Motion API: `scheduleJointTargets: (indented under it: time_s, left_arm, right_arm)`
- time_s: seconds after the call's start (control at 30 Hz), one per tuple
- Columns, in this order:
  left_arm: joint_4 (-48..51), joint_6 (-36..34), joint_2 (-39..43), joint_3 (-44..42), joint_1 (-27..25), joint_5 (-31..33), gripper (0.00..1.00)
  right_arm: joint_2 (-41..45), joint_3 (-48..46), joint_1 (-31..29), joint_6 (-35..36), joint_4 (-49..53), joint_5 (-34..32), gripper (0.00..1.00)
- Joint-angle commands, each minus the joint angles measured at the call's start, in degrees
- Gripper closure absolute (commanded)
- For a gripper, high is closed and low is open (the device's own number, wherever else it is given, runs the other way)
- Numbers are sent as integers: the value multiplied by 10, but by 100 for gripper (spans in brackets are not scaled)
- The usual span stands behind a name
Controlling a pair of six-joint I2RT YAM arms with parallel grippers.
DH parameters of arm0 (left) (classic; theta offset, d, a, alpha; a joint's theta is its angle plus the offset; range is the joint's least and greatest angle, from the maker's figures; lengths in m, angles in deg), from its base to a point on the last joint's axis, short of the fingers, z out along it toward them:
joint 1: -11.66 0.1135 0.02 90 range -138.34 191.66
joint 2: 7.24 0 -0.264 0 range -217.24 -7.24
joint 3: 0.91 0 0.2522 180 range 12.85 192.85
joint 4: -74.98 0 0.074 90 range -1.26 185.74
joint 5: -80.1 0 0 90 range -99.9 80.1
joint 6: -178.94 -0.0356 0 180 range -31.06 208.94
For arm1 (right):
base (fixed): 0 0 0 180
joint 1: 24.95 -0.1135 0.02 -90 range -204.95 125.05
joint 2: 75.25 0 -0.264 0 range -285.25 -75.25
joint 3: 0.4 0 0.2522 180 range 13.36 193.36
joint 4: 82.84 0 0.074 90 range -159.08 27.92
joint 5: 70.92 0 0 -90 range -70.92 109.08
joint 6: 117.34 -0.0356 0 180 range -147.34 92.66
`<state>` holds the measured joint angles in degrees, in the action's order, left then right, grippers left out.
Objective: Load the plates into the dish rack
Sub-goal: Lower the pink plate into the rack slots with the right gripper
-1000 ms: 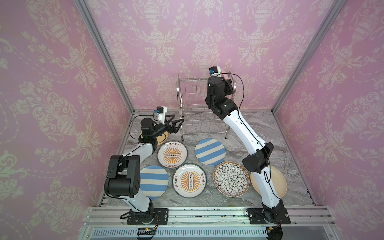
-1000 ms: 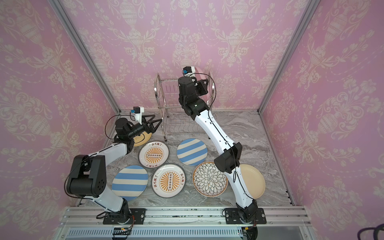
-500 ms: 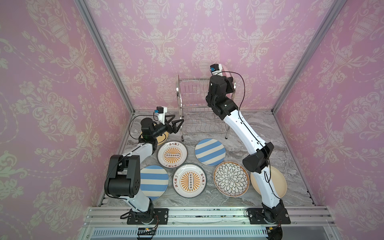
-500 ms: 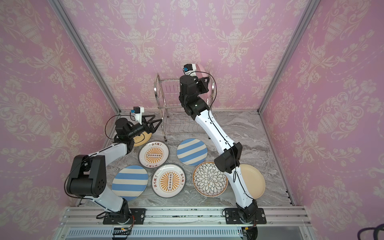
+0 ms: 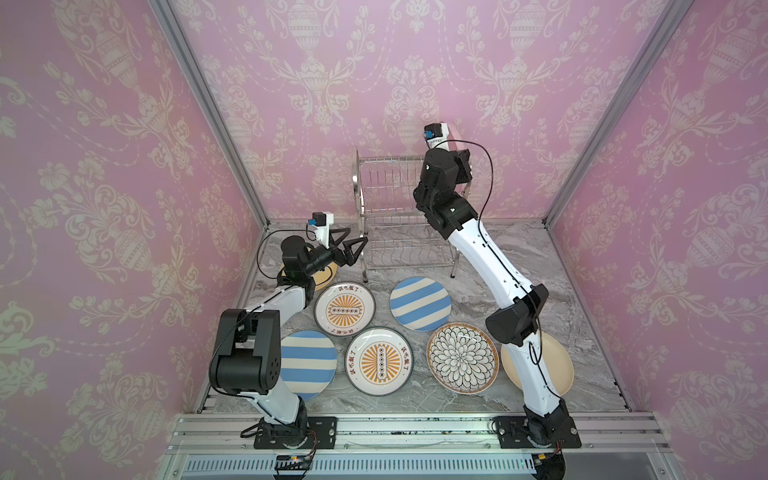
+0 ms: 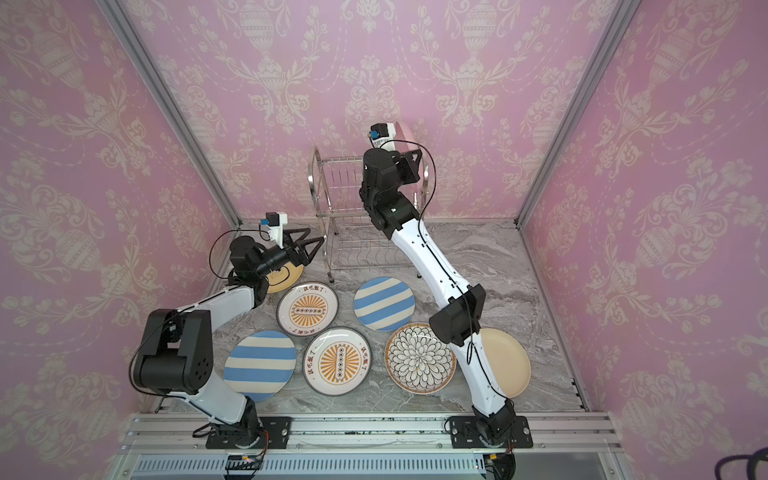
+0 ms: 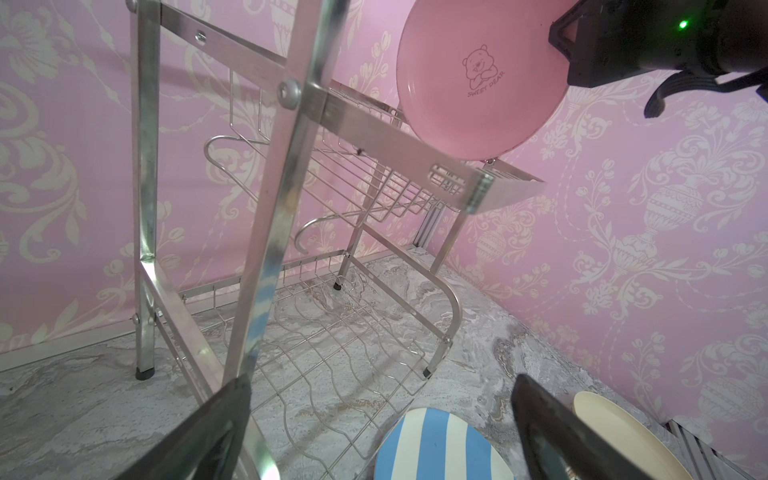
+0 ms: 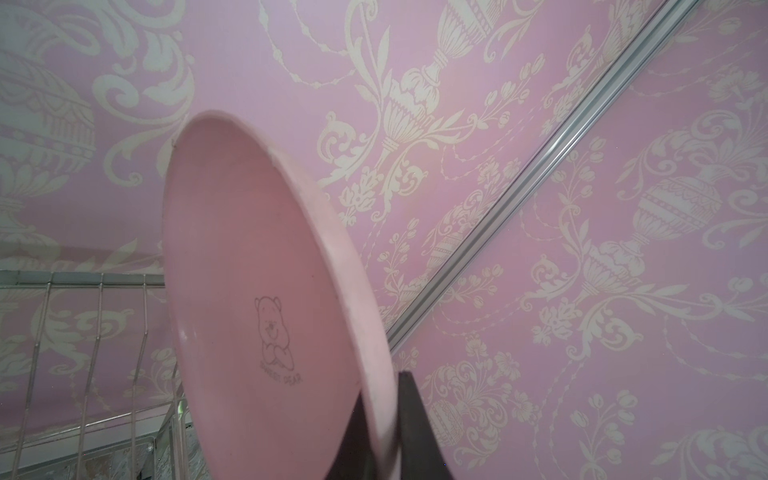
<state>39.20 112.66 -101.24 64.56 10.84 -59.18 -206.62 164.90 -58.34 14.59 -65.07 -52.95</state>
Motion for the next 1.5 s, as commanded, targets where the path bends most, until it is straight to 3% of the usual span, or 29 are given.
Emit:
scheduleJointTargets:
  time_s: [0.0, 0.63, 0.9, 1.03, 1.3, 1.47]
  left_arm:
    - [-17, 14, -13, 4, 5, -23, 1]
    - [-21, 19, -26, 10, 6, -31, 1]
    - [-19, 18, -28, 10, 6, -28, 1]
    - [-18, 15, -28, 9, 5, -26, 1]
    - [-10, 8, -28, 9, 0, -23, 1]
    - [-6, 6, -30, 12, 0, -21, 1]
  right_arm:
    - [2, 9, 11, -22, -13, -12, 100]
    - [-27, 13, 14, -93, 43, -2, 99]
    - [-21, 1, 14, -120, 72, -3, 83]
    - [-16, 1, 13, -123, 77, 0, 68]
    - [-2, 1, 10, -86, 54, 5, 63]
    - [17, 3, 3, -67, 44, 15, 46]
